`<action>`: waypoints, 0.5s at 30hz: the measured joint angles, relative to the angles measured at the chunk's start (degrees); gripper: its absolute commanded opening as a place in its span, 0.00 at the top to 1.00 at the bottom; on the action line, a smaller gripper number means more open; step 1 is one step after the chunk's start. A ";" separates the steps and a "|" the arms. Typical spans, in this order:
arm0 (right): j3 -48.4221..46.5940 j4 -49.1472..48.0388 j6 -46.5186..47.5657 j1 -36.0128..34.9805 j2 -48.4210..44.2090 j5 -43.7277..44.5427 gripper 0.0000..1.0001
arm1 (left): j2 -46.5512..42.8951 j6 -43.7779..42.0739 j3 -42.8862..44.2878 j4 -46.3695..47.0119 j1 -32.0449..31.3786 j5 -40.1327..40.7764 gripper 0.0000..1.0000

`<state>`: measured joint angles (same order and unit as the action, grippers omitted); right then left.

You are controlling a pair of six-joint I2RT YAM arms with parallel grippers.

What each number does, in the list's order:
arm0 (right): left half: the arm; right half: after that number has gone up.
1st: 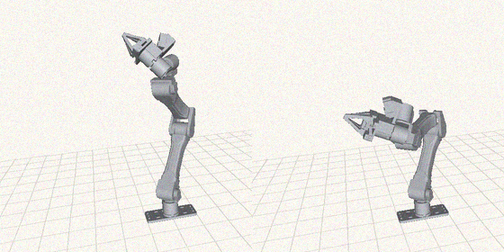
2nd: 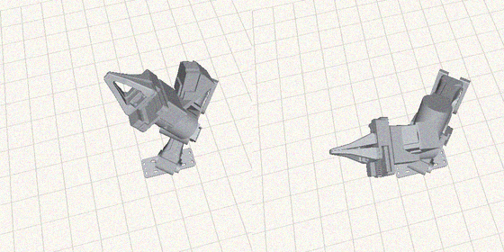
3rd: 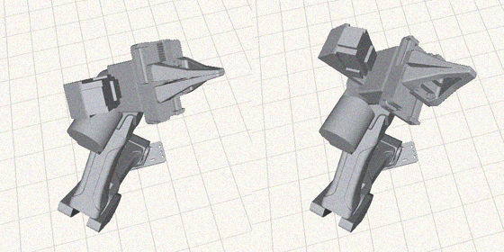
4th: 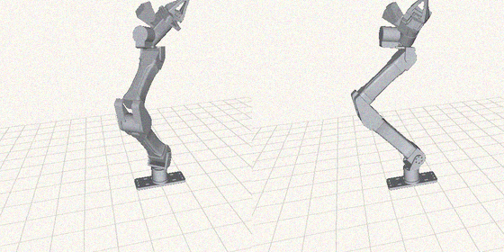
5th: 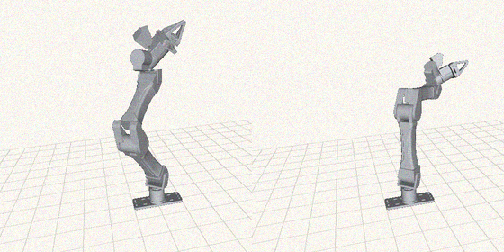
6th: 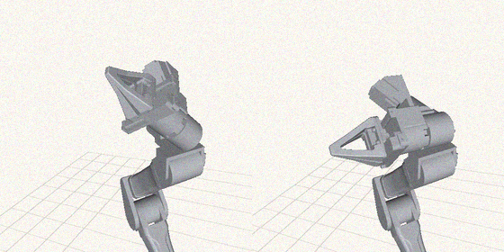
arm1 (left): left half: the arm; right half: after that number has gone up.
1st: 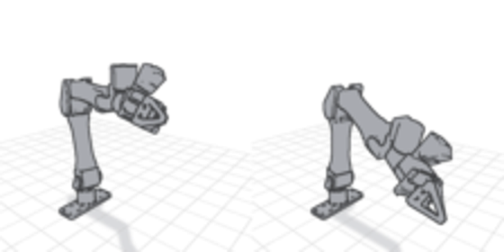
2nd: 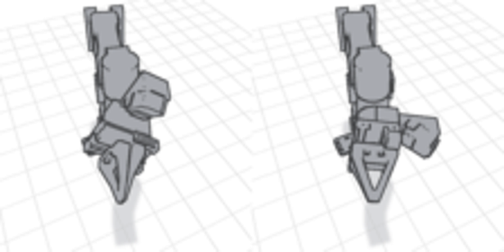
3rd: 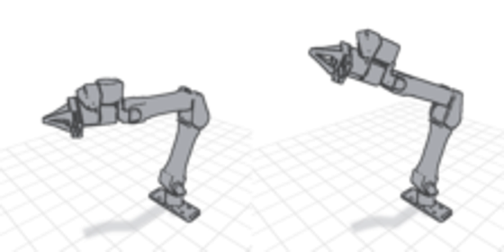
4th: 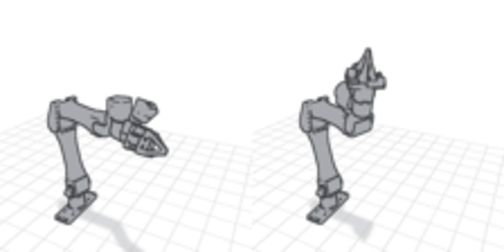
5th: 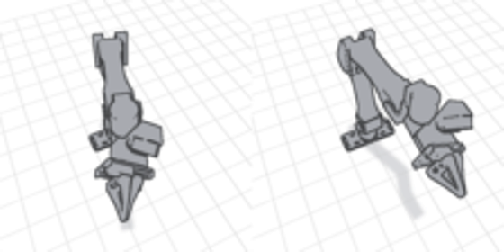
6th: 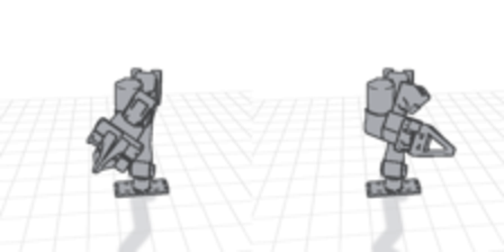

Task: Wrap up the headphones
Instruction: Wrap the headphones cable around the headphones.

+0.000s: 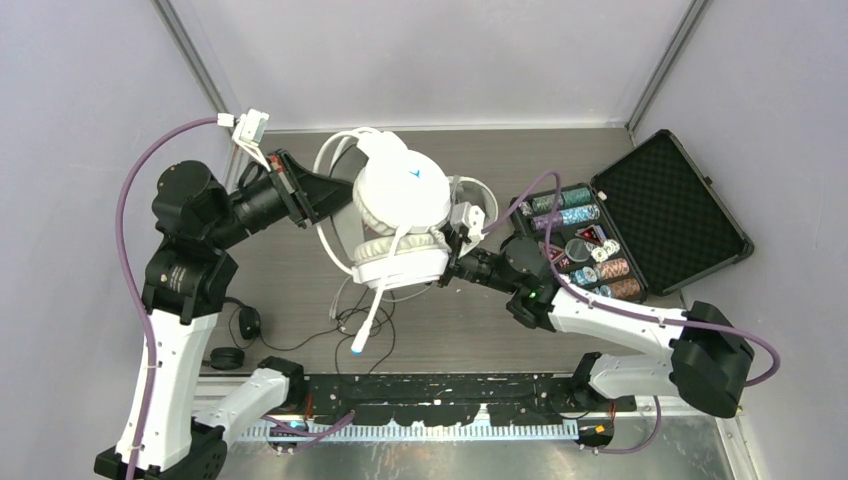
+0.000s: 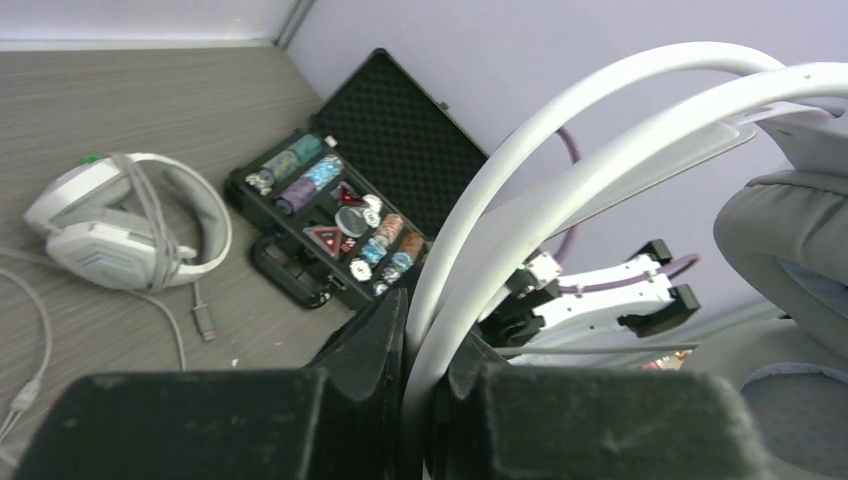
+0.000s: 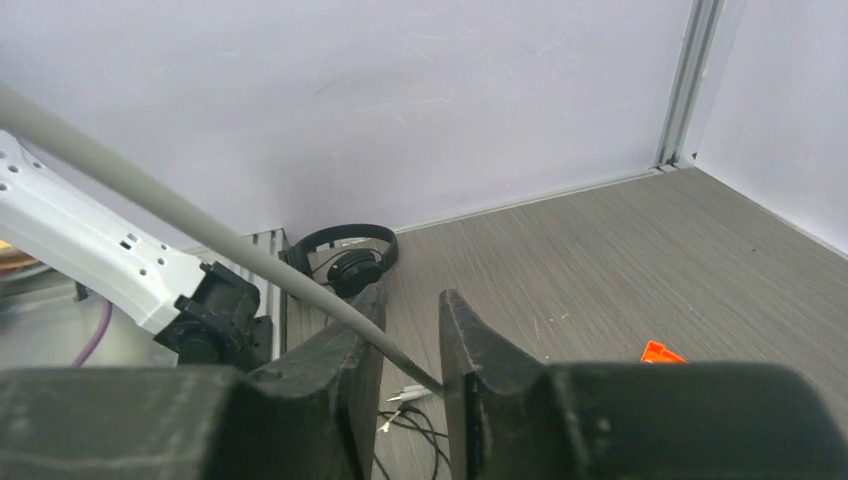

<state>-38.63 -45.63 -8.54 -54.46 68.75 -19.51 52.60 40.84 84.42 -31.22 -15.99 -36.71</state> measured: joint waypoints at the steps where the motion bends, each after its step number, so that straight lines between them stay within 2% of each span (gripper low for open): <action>1: 0.00 -0.70 -0.48 -0.13 0.50 0.02 0.58 | 0.02 1.07 0.00 1.33 0.00 -1.79 1.00; 3: -0.02 -2.03 -0.98 -0.35 1.66 0.02 0.57 | 0.00 1.75 -0.02 2.23 0.00 -2.97 1.00; 5: -0.04 -3.19 -1.29 -0.76 2.95 0.02 0.61 | -0.15 2.29 -0.04 2.99 0.00 -4.09 1.00; 8: -0.11 -4.28 -1.68 -1.73 4.96 0.13 0.73 | -0.42 2.49 -0.26 3.87 0.00 -5.33 1.00; 12: -0.85 -5.42 -2.21 -2.69 7.43 0.11 0.98 | -0.48 2.51 -0.70 4.61 0.00 -6.73 1.00; 15: -1.75 -6.47 -2.43 -2.95 8.52 0.20 0.99 | -0.48 2.54 -1.27 4.90 0.00 -8.44 1.00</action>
<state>-40.38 -52.10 -10.96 -57.41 77.28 -19.31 52.12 43.38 83.15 -26.33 -15.99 -45.15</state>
